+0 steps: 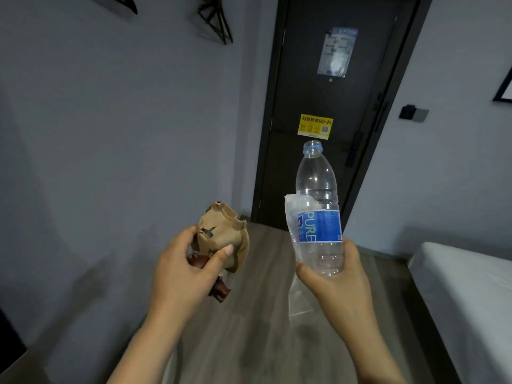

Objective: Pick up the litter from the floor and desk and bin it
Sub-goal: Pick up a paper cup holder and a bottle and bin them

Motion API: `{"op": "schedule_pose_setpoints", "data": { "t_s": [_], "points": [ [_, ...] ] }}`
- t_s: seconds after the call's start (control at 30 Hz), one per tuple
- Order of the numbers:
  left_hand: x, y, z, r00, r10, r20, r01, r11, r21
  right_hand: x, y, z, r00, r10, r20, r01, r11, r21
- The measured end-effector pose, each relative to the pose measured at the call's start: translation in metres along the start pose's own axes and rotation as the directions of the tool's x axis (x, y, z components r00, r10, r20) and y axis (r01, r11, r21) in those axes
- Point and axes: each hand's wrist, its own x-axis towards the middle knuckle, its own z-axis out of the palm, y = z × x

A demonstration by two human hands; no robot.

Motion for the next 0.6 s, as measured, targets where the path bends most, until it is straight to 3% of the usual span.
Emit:
{"op": "schedule_pose_setpoints", "data": {
  "t_s": [0.33, 0.6],
  "points": [
    [0.136, -0.058, 0.075, 0.995, -0.058, 0.078, 0.056, 0.998, 0.037, 0.142, 0.050, 0.082, 0.995, 0.083, 0.058, -0.083, 0.997, -0.003],
    [0.244, -0.094, 0.158, 0.996, -0.086, -0.010, 0.086, 0.991, 0.100, 0.292, 0.105, 0.114, 0.989, 0.072, 0.126, -0.073, 0.997, 0.000]
  ]
}}
